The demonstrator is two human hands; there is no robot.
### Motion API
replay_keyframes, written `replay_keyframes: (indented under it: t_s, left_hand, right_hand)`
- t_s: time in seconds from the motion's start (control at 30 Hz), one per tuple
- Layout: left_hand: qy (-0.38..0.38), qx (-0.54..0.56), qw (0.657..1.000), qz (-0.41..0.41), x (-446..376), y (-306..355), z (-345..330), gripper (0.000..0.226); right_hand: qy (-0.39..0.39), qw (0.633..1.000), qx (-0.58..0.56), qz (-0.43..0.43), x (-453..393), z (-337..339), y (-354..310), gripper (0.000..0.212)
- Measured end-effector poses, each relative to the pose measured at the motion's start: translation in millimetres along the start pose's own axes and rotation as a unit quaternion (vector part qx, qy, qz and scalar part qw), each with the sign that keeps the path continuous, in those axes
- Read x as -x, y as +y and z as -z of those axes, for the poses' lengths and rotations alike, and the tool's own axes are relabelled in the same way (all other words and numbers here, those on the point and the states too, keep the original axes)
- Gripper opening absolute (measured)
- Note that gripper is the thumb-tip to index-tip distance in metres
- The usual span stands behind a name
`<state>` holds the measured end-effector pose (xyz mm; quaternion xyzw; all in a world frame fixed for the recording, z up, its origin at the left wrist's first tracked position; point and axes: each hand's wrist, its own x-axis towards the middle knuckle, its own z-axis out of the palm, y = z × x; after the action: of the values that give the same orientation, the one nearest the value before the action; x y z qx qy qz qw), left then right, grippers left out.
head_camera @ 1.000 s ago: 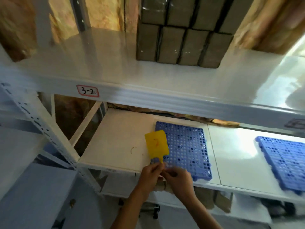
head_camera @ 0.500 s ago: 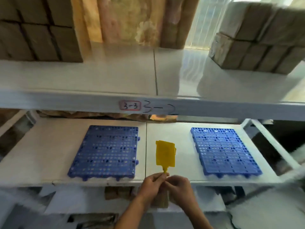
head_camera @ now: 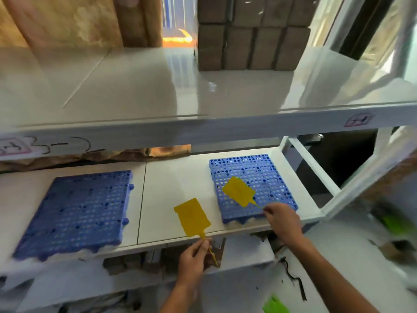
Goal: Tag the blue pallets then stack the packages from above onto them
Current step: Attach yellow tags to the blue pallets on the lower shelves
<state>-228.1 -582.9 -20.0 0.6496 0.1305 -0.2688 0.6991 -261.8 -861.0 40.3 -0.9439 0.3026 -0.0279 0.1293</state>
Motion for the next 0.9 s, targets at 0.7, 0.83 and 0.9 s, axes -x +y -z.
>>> replay_keyframes:
  t_s: [0.7, 0.83, 0.9]
  left_hand:
    - [0.069, -0.007, 0.998, -0.003, 26.6, -12.0, 57.7, 0.016]
    - [0.069, -0.01, 0.998, 0.006, 28.0, -14.1, 60.3, 0.016]
    - [0.071, -0.01, 0.997, 0.006, 28.3, -13.1, 63.1, 0.016]
  right_hand:
    - [-0.089, 0.943, 0.199, 0.253, -93.4, -0.3, 46.3, 0.017]
    - [-0.083, 0.93, 0.218, 0.286, -96.4, -4.2, 36.1, 0.019]
    - [-0.088, 0.926, 0.219, 0.295, -98.0, -5.1, 33.4, 0.02]
